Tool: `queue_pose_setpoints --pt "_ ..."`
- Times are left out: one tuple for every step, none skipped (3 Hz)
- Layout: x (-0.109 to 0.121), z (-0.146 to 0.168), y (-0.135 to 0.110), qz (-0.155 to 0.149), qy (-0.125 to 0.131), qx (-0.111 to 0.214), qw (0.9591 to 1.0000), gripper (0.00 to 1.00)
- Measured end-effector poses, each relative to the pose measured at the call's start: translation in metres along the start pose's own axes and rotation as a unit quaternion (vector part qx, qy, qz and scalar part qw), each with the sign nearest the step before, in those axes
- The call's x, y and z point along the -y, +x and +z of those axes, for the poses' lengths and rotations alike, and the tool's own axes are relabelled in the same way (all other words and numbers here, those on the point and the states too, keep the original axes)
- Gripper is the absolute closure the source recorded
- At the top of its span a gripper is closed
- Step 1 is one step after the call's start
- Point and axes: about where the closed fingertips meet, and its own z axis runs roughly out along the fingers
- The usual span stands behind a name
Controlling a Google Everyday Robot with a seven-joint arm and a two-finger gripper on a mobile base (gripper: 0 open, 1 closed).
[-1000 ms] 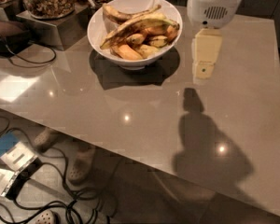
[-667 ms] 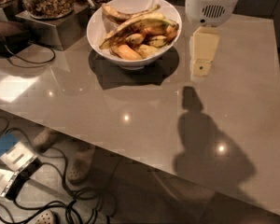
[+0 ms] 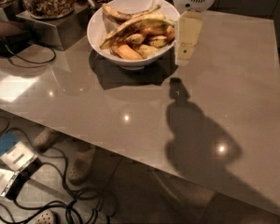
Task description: Pick banana from white bowl
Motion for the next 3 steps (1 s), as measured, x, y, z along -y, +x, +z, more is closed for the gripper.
queue_pose_setpoints --pt "0.007 0.002 -0.003 0.01 0.006 0.015 0.9998 0.0" --pt "0.028 -0.004 -0.015 0.017 0.008 0.037 0.9991 0.0" --pt "0.054 -0.013 -0.025 0.024 0.014 0.062 0.9977 0.0"
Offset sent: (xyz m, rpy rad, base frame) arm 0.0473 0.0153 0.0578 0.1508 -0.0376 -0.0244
